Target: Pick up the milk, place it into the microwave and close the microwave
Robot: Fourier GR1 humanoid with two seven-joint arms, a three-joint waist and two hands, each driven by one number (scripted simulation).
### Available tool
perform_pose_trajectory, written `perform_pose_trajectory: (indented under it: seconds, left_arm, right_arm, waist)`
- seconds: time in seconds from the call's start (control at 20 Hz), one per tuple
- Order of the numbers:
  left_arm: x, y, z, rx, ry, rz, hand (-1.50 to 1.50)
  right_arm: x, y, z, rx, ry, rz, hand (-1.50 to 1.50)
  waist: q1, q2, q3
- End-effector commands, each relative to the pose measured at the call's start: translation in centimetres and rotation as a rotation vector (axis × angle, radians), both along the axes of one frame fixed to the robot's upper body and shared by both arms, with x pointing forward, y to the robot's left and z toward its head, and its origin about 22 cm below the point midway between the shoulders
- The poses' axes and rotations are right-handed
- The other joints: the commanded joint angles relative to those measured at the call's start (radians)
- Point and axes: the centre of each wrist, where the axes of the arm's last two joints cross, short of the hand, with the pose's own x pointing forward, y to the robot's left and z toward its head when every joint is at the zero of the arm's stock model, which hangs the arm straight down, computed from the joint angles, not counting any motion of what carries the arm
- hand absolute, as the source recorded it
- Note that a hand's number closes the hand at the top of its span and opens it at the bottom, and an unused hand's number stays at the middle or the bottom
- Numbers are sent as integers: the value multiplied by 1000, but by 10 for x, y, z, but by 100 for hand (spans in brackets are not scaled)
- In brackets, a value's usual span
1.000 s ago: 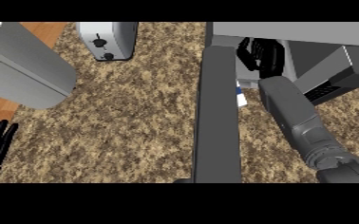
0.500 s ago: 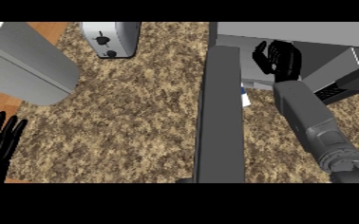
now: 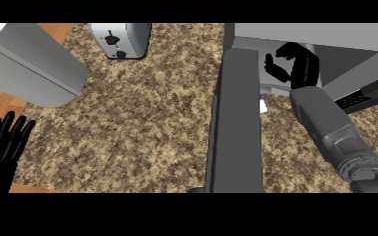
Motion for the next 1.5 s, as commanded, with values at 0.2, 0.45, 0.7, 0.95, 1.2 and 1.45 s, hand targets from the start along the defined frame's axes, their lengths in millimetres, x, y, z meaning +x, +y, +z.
perform_pose_trajectory:
  seconds: [0.2, 0.45, 0.7, 0.95, 1.2, 1.45]
  left_arm:
    - [2, 4, -1, 16, 7, 1, -150]
    - [17, -1, 2, 21, -16, -1, -150]
    - [16, -3, -5, 27, 3, -22, -150]
    - [15, -9, -12, -3, 11, -16, -150]
    - [23, 6, -8, 5, 0, 5, -150]
    - [10, -2, -12, 28, -16, 5, -150]
  right_arm:
    - [4, 10, 5, -42, -40, -26, -150]
    - [11, 30, 11, -65, -55, 26, -150]
    - [9, 38, 7, -51, -17, 46, -150]
    - [8, 32, 6, -41, -24, 72, -150]
    - [-1, 44, -9, -31, -2, 97, -150]
    - [1, 39, -5, 12, -35, 89, -150]
  waist:
    - [11, -1, 1]
    - [6, -2, -1]
    - [8, -2, -1]
    - [-9, -10, -1]
    - [-27, -12, -1]
    - [-31, -23, -1]
